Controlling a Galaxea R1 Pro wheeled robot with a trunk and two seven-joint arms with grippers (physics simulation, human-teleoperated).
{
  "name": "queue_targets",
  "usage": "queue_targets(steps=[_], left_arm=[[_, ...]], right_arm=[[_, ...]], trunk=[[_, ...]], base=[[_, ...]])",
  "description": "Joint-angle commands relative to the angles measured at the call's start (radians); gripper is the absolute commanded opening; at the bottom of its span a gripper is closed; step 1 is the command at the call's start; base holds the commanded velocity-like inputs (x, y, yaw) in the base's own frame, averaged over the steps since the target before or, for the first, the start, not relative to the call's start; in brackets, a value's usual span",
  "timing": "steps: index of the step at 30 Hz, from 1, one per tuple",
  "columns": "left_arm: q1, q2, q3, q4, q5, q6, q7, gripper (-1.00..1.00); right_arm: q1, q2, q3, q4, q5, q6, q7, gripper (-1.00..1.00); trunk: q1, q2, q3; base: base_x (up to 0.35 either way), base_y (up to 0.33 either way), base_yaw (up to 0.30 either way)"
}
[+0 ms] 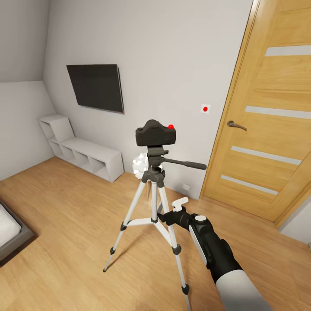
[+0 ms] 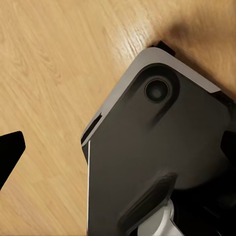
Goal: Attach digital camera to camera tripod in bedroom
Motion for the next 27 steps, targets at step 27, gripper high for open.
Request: queue_targets(steps=[27], left_arm=[[0.0, 0.0, -0.008, -0.001, 0.008, -0.001, 0.003, 1.0]], right_arm=[[-0.001, -0.005, -0.006, -0.037, 0.009, 0.002, 0.01, 1.0]], trunk=[[0.001, -0.002, -0.002]], base=[[-0.002, 0.0, 0.0]])
